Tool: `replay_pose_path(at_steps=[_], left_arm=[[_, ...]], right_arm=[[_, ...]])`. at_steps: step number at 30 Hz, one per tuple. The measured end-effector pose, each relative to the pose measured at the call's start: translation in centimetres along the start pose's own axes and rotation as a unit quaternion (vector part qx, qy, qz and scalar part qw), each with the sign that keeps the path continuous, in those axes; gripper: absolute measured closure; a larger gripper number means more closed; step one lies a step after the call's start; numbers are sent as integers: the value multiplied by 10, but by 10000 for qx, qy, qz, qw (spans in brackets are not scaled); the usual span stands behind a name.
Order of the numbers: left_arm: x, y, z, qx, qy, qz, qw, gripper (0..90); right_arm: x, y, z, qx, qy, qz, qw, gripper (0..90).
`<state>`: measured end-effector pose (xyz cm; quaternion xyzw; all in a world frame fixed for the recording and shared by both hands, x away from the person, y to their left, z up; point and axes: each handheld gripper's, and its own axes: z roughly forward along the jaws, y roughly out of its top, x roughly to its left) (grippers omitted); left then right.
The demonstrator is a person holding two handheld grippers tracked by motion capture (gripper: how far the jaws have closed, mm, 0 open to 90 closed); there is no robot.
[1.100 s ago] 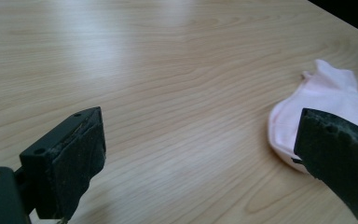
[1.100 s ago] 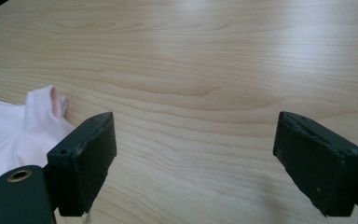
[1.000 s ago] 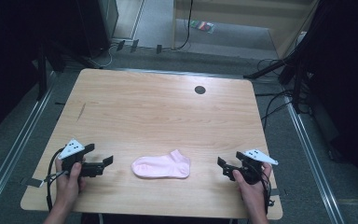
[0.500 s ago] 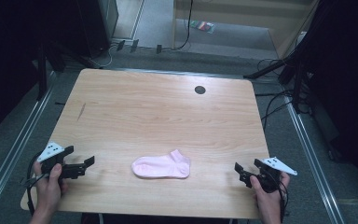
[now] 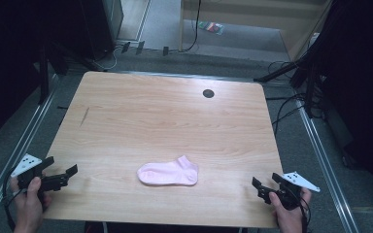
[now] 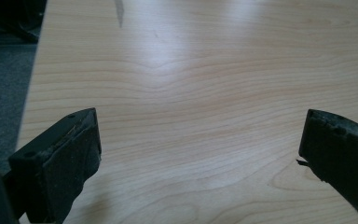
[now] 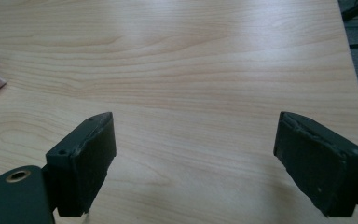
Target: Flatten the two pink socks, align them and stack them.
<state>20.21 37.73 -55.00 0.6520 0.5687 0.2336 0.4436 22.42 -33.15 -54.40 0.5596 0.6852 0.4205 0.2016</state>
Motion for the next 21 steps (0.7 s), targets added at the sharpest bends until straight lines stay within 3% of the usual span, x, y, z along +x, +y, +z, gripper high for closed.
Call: replay_pose_path(at_steps=[7,19,21], left_arm=[[2,-2,1,-19,0,-38,10000,0],[1,-3,0,-58,43,-97,9999,0],[1,-3,1,-46,59,-99,9999,0]], right_arm=[[-6,-5,-6,12,-12,123,9999,135],[-5,-7,-7,48,50,-38,10000,136],[-6,-8,-8,-62,-22,59,10000,148]])
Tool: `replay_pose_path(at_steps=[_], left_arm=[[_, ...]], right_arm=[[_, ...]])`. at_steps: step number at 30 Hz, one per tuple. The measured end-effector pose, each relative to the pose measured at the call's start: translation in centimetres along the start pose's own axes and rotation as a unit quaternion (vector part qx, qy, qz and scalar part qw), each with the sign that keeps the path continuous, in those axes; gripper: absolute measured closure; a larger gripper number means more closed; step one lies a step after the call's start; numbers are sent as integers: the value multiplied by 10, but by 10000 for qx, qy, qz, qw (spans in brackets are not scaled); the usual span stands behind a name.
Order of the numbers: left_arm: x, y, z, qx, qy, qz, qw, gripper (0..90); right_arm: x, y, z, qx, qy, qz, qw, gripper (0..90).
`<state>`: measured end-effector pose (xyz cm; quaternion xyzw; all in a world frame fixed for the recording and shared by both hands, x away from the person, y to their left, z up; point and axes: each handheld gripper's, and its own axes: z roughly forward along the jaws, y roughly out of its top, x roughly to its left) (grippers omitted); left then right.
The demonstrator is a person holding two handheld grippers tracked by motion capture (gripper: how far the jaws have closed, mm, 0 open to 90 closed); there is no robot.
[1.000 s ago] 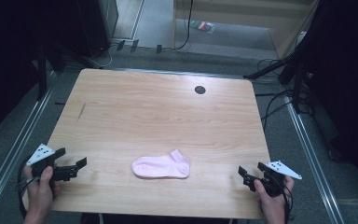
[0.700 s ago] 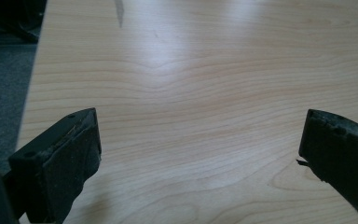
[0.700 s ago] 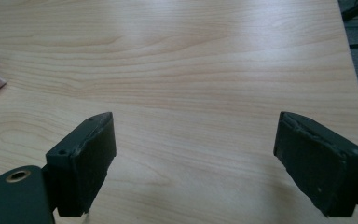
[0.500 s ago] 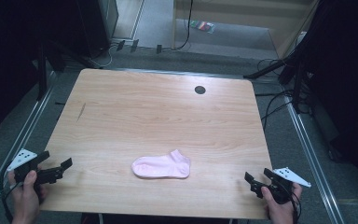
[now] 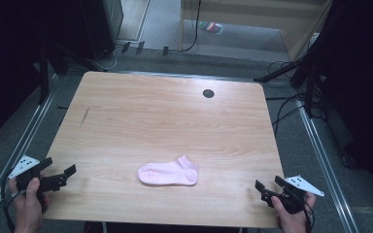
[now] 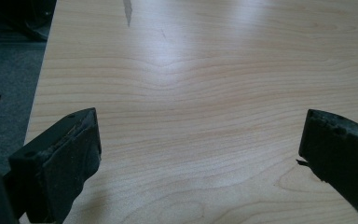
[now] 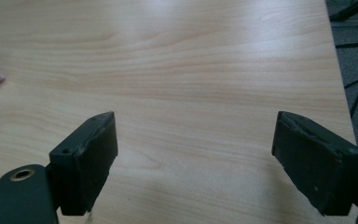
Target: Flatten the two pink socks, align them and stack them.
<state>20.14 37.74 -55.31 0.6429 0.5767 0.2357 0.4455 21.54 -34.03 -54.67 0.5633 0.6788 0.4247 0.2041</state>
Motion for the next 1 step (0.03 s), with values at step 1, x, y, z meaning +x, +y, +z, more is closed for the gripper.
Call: replay_pose_path(at_steps=[1], left_arm=[[0,0,0,-6,22,-11,10000,0]], right_arm=[[0,0,0,-38,2,31,10000,147]])
